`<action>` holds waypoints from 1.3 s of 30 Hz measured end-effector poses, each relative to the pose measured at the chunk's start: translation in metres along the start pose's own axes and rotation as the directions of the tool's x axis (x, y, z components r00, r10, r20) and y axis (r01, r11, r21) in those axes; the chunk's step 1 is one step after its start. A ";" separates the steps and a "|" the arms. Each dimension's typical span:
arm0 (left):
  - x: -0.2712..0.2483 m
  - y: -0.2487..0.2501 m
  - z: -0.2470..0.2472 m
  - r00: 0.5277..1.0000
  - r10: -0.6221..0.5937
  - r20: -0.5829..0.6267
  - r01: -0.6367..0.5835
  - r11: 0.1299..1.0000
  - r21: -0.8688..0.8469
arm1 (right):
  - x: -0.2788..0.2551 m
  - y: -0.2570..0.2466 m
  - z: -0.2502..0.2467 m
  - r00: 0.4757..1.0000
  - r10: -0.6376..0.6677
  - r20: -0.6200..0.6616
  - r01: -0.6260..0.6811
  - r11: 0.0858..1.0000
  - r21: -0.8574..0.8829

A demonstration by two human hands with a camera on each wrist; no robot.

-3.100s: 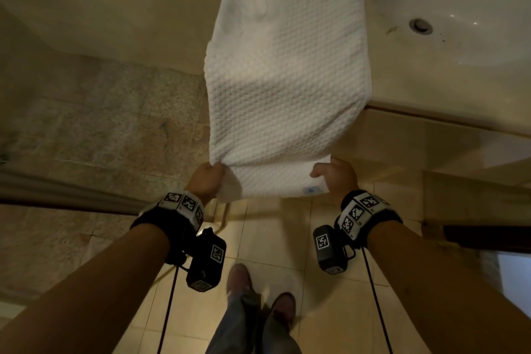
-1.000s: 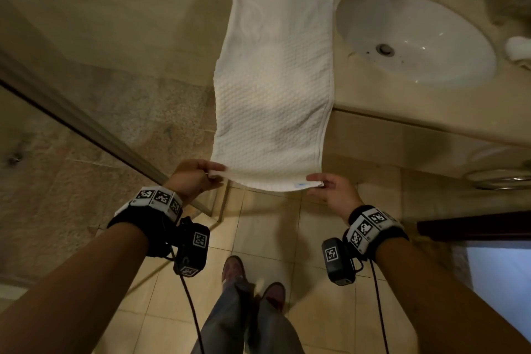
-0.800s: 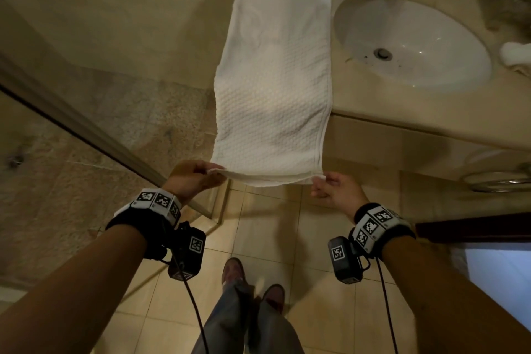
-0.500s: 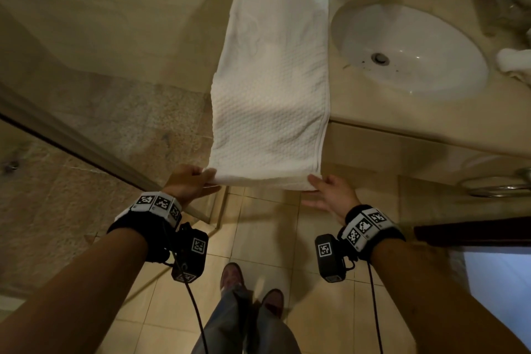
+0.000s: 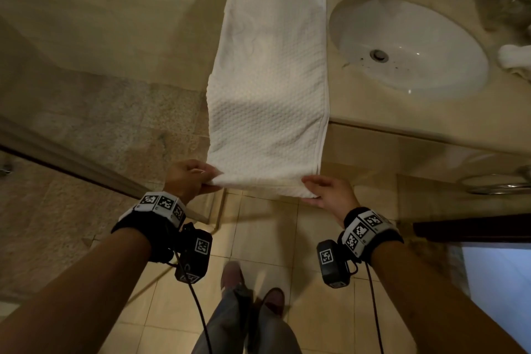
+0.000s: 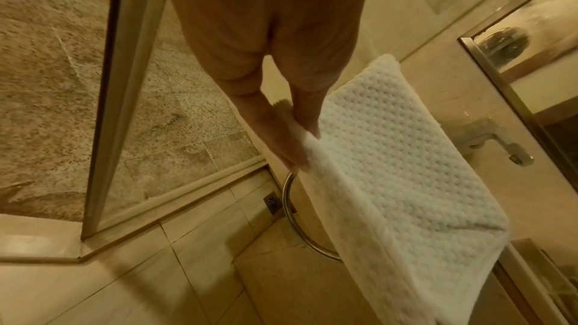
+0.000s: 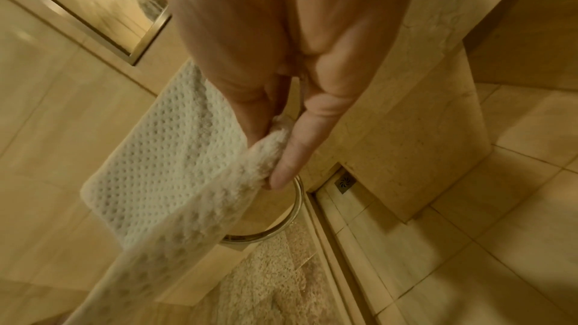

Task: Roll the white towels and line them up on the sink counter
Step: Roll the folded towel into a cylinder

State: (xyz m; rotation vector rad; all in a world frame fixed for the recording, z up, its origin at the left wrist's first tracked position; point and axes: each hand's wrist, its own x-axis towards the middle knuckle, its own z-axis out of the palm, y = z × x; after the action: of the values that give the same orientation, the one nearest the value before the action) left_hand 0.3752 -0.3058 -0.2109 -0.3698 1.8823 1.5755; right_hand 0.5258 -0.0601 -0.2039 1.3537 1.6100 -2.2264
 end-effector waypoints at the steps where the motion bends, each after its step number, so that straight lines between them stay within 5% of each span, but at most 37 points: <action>1: -0.001 0.001 -0.002 1.000 -0.010 0.019 0.010 1.000 0.000 | 0.000 -0.001 -0.001 1.000 0.009 0.013 -0.009 1.000 0.002; 9: -0.005 0.014 -0.003 0.986 -0.027 0.164 0.032 0.999 -0.025 | -0.002 0.000 -0.006 1.000 -0.011 0.026 0.016 0.982 -0.188; 13: -0.004 0.012 -0.002 0.995 -0.019 0.095 0.026 0.997 -0.069 | -0.004 0.000 -0.004 1.000 -0.017 -0.001 0.017 1.000 -0.024; 17: 0.002 0.013 -0.004 1.000 -0.028 0.005 0.026 0.984 0.175 | -0.006 -0.007 0.000 0.998 -0.034 -0.045 0.034 0.999 -0.004; 22: 0.001 0.018 0.000 0.994 -0.090 0.067 0.098 0.988 -0.117 | -0.005 -0.014 0.005 0.994 -0.049 -0.093 0.055 0.997 0.059; 28: -0.004 0.022 0.009 0.993 0.112 -0.042 -0.116 0.990 -0.084 | -0.004 -0.017 0.012 0.942 -0.187 -0.277 0.180 0.982 -0.050; 32: -0.010 0.026 0.012 0.960 0.276 -0.042 -0.270 0.956 0.111 | -0.010 -0.019 0.016 0.950 -0.273 -0.149 0.256 0.959 -0.124; 39: -0.021 0.042 -0.002 0.983 0.111 0.145 -0.113 0.994 0.003 | -0.023 -0.031 0.008 0.978 -0.188 -0.086 0.188 0.982 -0.005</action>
State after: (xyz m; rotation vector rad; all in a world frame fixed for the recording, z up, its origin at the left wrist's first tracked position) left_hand 0.3654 -0.3011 -0.1648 -0.1422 1.8265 1.6187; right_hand 0.5192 -0.0624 -0.1652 1.3693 1.8362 -2.3020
